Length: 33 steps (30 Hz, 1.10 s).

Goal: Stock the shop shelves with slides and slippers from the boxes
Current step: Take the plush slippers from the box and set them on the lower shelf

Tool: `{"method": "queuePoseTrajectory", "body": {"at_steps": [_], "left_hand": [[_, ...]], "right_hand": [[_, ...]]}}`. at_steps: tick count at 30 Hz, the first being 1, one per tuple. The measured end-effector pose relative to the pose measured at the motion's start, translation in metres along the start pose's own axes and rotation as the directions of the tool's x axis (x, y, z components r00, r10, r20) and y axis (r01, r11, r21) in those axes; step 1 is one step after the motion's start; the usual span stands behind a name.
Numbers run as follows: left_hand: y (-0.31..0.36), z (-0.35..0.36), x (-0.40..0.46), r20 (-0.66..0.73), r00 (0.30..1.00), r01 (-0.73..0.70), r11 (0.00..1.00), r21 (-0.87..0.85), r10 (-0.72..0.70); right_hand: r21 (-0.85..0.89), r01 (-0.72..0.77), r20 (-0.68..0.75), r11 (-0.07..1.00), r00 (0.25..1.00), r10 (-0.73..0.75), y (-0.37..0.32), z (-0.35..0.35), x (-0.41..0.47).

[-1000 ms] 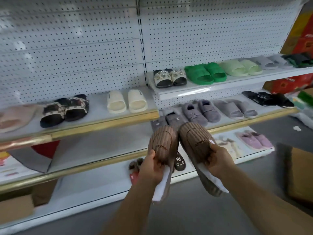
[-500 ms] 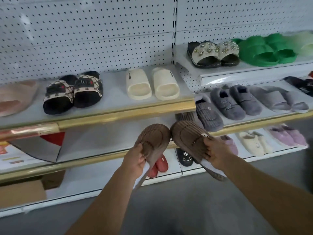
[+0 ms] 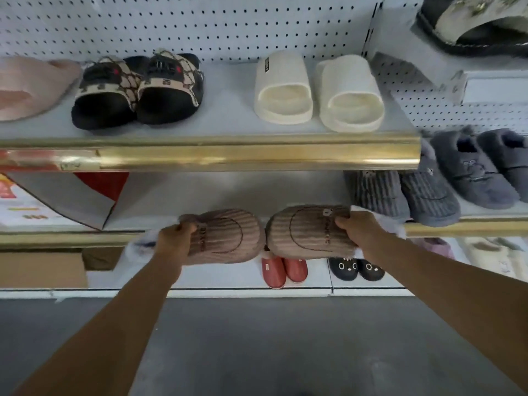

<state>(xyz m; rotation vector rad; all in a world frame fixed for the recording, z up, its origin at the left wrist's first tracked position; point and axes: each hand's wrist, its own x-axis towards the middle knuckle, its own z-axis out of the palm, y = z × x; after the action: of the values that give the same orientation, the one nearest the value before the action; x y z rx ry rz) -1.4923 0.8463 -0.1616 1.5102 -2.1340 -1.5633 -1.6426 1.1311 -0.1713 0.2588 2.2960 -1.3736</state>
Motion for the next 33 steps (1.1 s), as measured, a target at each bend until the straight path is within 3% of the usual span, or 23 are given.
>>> {"method": "queuePoseTrajectory", "body": {"at_steps": [4,8,12,20,23,28,33], "left_hand": [[-0.015,-0.027,0.014,0.150,0.971,-0.209,0.968,0.142,0.187],[-0.013,-0.040,0.027,0.213,0.944,-0.303,0.922,0.243,0.254],[-0.014,-0.042,0.036,0.273,0.918,-0.362,0.891,0.274,0.289],[-0.011,-0.029,0.037,0.290,0.897,-0.376,0.920,0.108,0.333],[-0.010,-0.025,0.038,0.291,0.898,-0.372,0.922,0.104,0.330],[-0.012,-0.033,0.048,0.255,0.915,-0.369,0.901,0.228,0.311],[-0.020,-0.044,0.057,0.192,0.902,-0.431,0.841,0.326,0.387]], "right_hand": [[-0.227,0.254,0.097,0.940,0.966,-0.238,-0.013,0.024,-0.005],[-0.340,0.343,0.207,0.876,0.936,-0.286,-0.007,0.052,-0.007],[-0.444,0.353,0.208,0.823,0.935,-0.288,-0.013,0.067,0.004],[-0.506,0.127,-0.091,0.853,0.976,-0.200,-0.013,0.037,0.020],[-0.500,0.226,0.029,0.836,0.969,-0.245,-0.012,0.031,0.018],[-0.640,0.442,0.331,0.628,0.897,-0.294,-0.028,0.048,0.016],[-0.724,0.565,0.412,0.395,0.814,-0.409,-0.066,0.097,0.038]]}}
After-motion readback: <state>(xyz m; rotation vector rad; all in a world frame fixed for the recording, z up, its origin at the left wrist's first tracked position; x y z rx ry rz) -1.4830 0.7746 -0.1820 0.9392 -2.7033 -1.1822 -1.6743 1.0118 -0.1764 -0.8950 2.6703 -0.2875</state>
